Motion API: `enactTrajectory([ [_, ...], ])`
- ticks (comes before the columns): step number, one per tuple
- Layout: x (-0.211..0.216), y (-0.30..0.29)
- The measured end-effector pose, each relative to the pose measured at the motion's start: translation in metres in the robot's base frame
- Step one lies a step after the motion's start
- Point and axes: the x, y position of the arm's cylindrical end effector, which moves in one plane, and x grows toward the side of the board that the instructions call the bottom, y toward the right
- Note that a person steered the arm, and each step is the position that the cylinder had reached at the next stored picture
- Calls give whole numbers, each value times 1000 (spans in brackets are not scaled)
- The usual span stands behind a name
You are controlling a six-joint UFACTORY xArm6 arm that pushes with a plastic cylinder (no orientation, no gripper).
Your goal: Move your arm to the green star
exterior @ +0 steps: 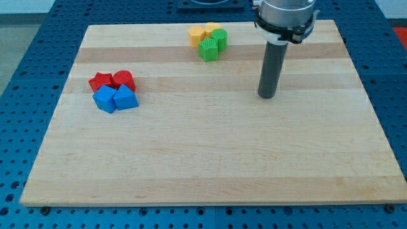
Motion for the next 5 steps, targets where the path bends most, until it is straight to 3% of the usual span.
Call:
enactTrajectory([
  [1, -2, -4],
  [3, -54, -145],
  [5, -73, -171],
])
